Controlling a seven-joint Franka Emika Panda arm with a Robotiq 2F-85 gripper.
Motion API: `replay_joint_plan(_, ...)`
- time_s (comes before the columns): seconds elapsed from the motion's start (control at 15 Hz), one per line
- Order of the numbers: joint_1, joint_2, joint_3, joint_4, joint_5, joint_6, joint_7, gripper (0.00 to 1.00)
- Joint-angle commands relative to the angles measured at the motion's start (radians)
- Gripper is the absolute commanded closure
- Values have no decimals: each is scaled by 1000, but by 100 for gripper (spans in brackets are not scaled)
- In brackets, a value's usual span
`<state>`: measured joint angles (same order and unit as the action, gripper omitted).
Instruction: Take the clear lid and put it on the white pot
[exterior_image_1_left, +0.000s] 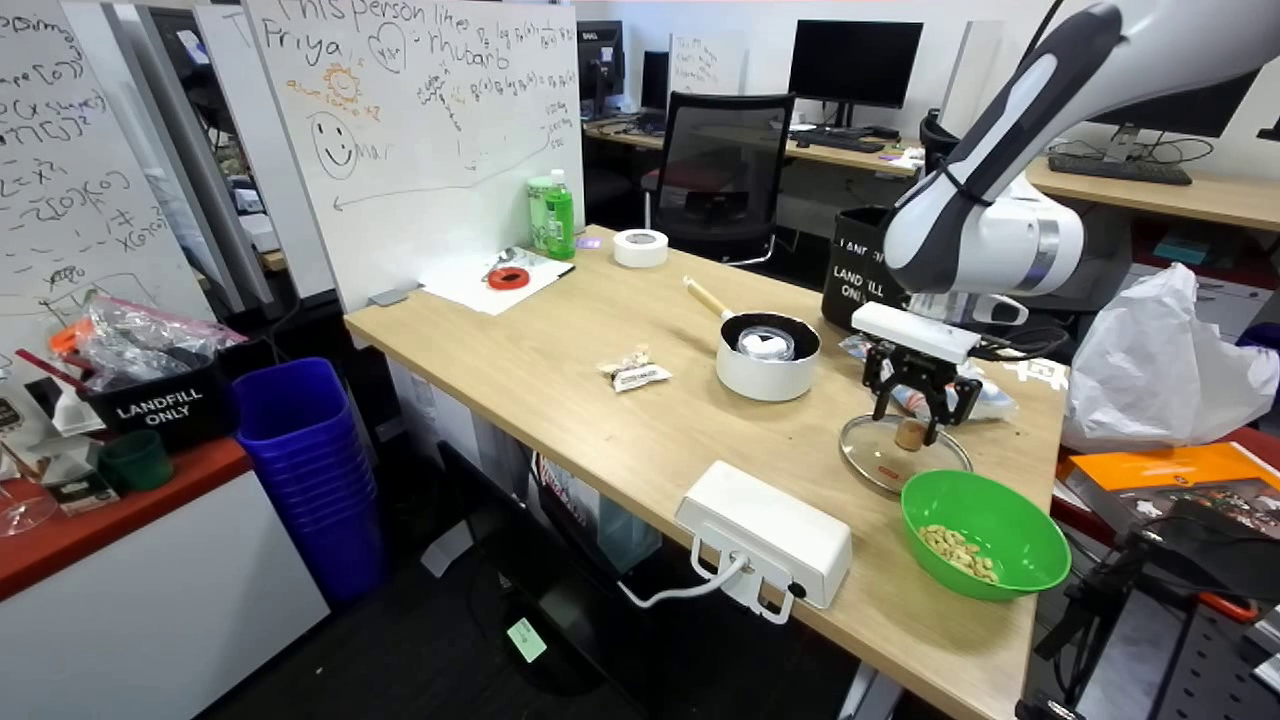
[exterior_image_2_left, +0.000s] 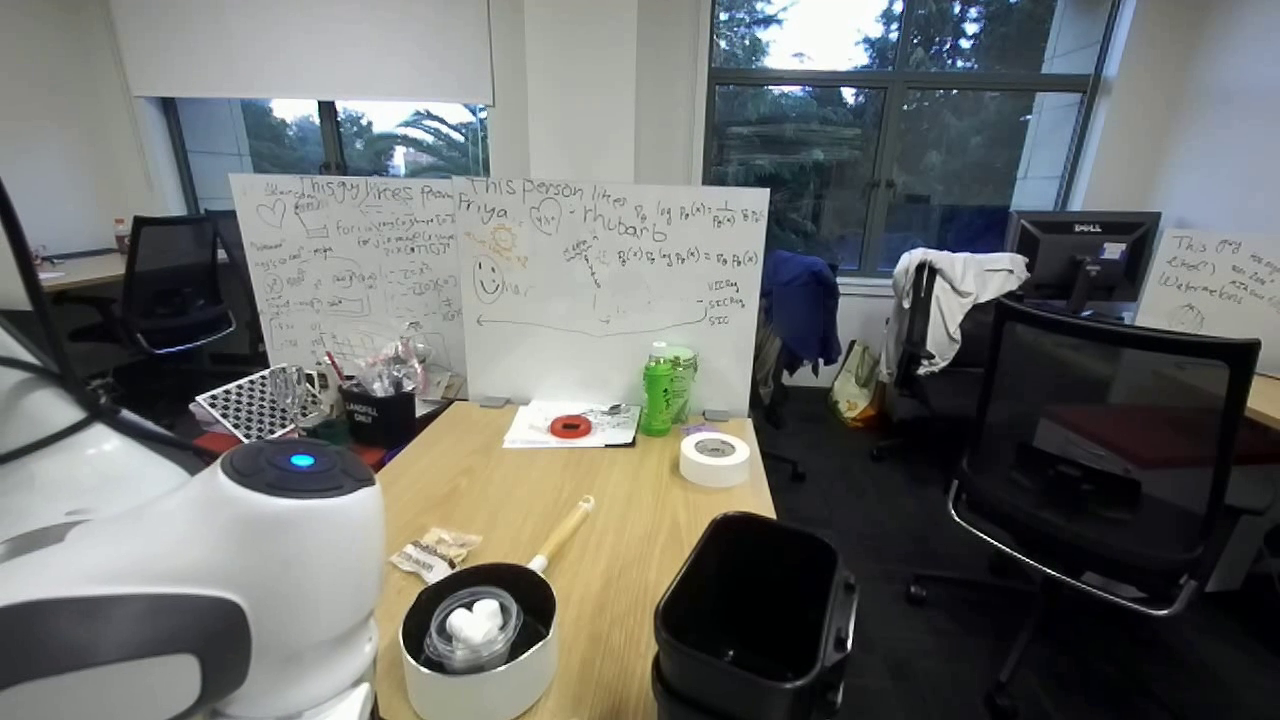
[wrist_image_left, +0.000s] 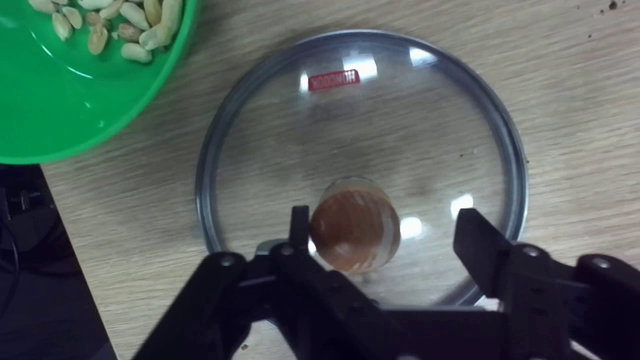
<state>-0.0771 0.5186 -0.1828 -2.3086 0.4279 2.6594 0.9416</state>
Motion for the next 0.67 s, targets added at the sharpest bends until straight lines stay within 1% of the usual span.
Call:
replay_joint_plan(0.0,-5,14,5,10,4,23,25,55)
replay_joint_plan(0.27,-6,22,6,12,2,31,37,82)
replay_joint_plan(0.33,-8,19,7,14,2,28,37,84)
replay_joint_plan(0.6,-12,4,8,5,0,23,24,84)
